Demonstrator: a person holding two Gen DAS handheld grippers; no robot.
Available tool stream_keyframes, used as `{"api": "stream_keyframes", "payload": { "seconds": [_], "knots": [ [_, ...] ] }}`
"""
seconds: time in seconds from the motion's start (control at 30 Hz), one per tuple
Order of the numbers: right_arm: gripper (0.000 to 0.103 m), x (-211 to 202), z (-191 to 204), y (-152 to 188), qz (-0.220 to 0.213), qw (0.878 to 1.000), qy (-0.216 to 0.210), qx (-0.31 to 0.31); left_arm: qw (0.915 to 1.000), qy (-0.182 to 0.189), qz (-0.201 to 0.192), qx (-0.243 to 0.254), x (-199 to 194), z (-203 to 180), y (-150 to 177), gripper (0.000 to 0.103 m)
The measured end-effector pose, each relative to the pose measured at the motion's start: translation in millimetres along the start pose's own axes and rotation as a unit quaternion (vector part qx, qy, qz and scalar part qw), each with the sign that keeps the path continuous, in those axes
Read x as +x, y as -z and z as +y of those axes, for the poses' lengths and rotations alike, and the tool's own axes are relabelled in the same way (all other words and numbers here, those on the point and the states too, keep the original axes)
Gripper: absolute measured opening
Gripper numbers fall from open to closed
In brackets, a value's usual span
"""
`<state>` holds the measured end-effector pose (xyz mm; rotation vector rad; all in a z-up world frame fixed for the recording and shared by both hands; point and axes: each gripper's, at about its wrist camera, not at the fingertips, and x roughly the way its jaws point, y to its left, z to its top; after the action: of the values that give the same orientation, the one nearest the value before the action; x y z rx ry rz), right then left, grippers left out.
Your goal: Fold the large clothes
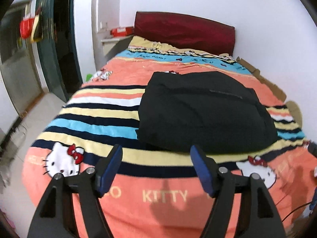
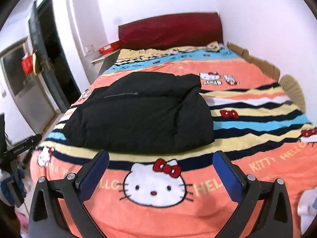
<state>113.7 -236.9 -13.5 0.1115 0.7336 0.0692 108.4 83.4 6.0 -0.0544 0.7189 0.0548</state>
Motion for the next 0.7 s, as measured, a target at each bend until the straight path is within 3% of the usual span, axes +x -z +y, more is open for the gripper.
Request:
{"api": "stream_keyframes", "payload": {
  "seconds": [0.27,0.43,0.53,0.7],
  "knots": [
    [0.103,-37.1,29.0,36.3,-0.043,0.998,0.027,-0.034,0.9970,-0.039,-0.064,0.019,-52.1,-40.8,33.4,0.070],
    [0.103,-58.9,36.6,45.0,-0.077,0.995,0.044,-0.049,0.9947,-0.048,-0.089,0.016,-73.5,-51.0,40.4,0.070],
    [0.103,-70.9,39.7,47.4,-0.098,0.992,0.051,-0.055,0.9914,-0.073,-0.107,0.015,-85.9,-53.6,43.5,0.070],
    [0.103,-82.4,43.3,50.4,-0.114,0.990,0.048,-0.061,0.9905,-0.065,-0.120,0.020,-100.5,-58.0,49.1,0.070]
  ]
}}
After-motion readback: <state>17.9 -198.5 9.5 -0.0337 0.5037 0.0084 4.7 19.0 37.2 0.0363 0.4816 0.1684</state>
